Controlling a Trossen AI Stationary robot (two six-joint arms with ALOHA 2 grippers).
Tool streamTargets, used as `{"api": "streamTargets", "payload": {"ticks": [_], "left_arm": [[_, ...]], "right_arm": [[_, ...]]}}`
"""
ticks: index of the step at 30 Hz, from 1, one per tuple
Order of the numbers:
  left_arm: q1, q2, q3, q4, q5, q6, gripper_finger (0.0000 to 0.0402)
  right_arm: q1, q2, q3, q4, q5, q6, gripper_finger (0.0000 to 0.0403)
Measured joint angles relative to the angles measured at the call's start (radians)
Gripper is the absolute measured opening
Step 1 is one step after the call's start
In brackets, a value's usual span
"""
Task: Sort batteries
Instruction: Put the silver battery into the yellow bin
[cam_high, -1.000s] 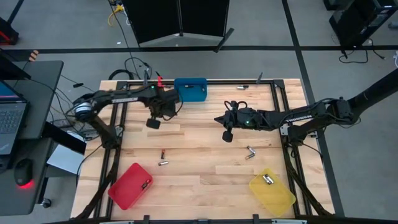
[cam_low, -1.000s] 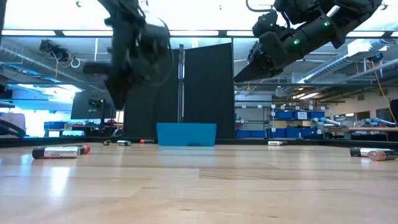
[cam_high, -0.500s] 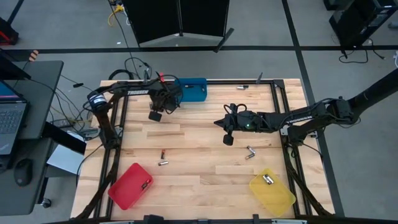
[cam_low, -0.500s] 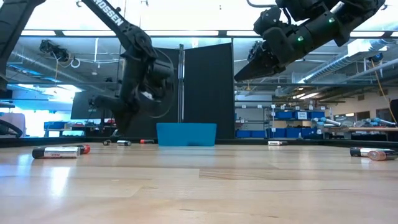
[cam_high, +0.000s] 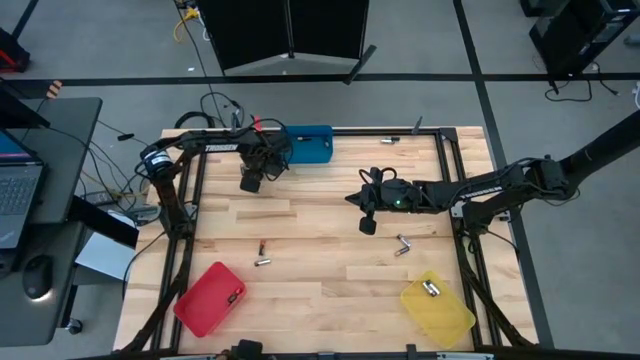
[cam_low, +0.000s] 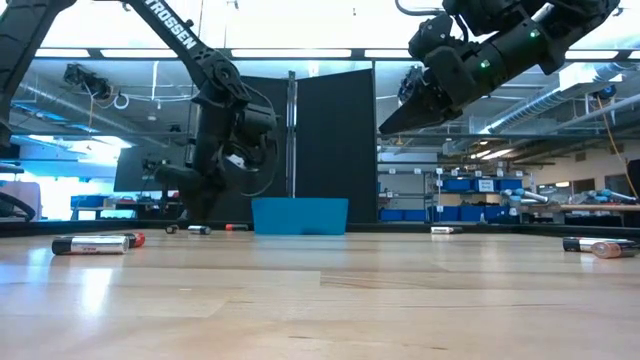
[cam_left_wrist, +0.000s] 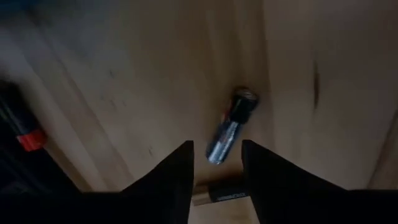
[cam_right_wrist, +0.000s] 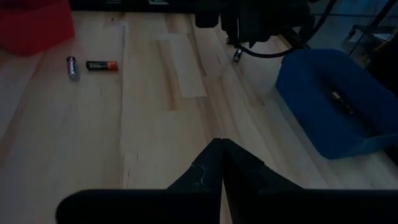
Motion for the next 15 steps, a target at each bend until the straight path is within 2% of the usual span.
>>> {"api": "streamTargets", "payload": {"ticks": [10, 15], "left_arm": [[0.011, 0.000, -0.069, 0.029, 0.000, 0.022, 0.0141], [0.011, -0.004, -0.097, 0.052, 0.007, -0.002, 0.0106]], "right_arm": [[0.000, 0.000, 0.000, 0.000, 0.000, 0.000, 0.0020], [0.000, 0.000, 0.000, -0.001, 0.000, -0.001, 0.0021]]}}
